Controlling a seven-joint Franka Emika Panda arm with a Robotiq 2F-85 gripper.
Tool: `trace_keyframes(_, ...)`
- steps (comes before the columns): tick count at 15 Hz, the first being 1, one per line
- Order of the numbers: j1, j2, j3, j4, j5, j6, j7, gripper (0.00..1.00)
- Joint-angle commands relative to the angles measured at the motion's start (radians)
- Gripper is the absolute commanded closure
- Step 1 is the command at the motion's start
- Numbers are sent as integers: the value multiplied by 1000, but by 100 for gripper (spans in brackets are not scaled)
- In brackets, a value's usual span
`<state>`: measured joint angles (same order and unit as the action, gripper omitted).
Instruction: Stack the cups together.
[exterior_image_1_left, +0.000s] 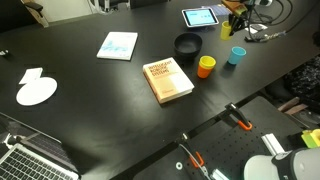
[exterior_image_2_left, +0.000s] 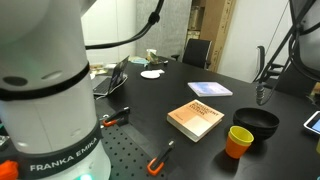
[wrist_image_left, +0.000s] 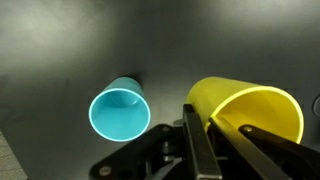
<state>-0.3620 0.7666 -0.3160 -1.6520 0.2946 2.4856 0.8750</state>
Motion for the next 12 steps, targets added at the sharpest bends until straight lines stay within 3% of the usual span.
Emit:
trace_keyframes(1,-32,-159,38,-145,1,-71,-204,94)
trace_keyframes(7,-51,-301,59,-326,68,-103,-515,93)
trace_keyframes(12,-34,-358,79,-442,93,-160,-675,93)
